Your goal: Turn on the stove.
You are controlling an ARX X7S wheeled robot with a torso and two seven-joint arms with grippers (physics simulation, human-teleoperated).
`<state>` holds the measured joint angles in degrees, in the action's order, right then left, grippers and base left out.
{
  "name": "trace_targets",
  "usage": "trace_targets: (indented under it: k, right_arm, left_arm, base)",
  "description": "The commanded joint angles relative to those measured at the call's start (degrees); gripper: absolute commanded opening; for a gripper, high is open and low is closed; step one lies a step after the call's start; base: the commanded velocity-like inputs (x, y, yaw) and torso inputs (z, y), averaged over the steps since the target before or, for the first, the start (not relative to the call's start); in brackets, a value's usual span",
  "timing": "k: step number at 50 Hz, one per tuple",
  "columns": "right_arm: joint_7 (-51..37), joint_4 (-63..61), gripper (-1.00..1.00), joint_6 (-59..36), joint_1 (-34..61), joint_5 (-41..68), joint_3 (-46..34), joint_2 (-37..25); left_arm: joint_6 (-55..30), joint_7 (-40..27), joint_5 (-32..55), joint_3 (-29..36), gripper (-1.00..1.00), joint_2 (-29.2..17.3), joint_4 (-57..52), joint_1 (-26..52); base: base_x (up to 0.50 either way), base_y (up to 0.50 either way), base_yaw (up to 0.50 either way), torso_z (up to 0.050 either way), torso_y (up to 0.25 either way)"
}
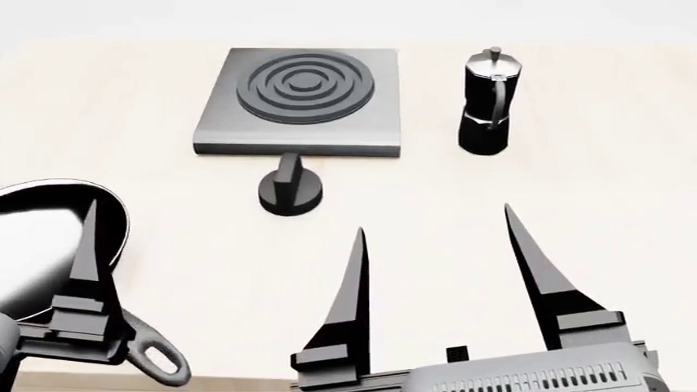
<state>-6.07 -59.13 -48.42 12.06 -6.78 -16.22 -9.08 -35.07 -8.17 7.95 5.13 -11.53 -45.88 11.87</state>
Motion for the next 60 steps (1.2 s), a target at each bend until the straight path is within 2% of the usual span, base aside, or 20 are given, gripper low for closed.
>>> trace_targets:
  k: [1, 60]
  right_arm:
    - [0.2, -0.2, 1.00, 0.0, 0.0, 0.0, 0.1, 0.1]
    - [2.0, -0.2, 1.00, -1.1, 0.2, -3.8, -2.5, 0.7]
  left_arm:
    - [0.2, -0.6, 0.3, 0.0, 1.00, -0.3, 0.3, 0.0]
    - [0.5, -2.8, 1.1, 1.2, 1.00, -2.1, 0.5, 0.1]
  base:
    - [0.00, 0.15, 0.00, 0.000, 0.000]
    - [0.00, 0.15, 0.00, 0.000, 0.000]
